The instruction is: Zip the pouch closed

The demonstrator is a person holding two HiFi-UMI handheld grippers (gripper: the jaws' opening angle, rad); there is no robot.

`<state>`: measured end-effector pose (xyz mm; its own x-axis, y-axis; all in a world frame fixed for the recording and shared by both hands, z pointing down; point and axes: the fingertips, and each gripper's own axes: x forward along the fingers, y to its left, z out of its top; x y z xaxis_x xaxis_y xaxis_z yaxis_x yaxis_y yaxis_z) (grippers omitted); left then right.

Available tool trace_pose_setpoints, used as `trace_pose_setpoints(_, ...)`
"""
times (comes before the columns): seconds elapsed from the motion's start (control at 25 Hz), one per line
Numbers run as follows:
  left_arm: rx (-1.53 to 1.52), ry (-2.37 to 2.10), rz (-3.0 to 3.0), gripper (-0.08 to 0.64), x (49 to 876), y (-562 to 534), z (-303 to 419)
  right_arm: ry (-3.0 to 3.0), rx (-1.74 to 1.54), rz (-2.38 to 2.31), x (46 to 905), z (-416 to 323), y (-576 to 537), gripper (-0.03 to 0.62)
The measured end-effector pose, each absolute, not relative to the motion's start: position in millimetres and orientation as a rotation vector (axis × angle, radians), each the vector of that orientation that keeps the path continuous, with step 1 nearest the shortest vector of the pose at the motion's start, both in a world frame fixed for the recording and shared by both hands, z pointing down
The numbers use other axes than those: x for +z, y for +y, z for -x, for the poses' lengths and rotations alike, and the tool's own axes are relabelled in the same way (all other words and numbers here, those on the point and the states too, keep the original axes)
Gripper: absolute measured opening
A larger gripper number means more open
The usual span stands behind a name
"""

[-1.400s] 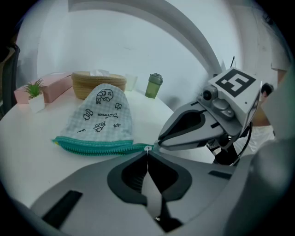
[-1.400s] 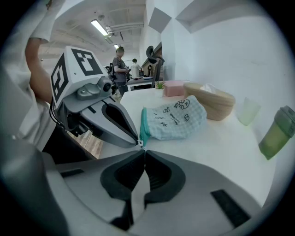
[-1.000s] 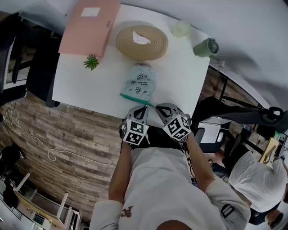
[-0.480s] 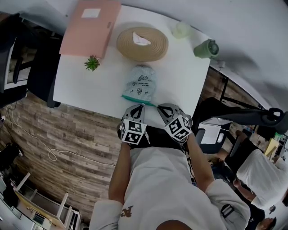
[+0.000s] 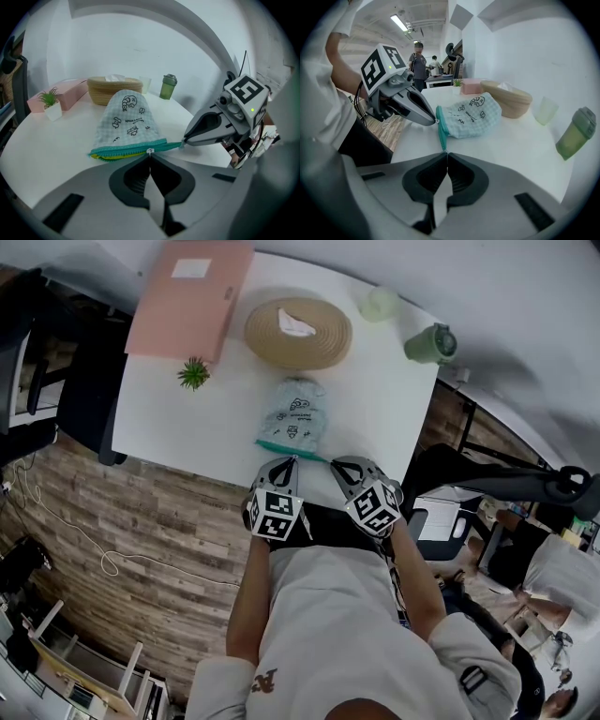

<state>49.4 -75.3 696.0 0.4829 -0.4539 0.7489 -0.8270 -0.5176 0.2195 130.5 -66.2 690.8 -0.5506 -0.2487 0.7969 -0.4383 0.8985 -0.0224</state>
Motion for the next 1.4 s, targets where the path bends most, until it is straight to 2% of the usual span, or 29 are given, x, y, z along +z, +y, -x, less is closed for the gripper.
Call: trace_pose_setpoints(1.4,0.883,-1.151,-2.116,-0.002,696,-94,15,-2.109,0.311,-0.590,695,-147,-73,0.005)
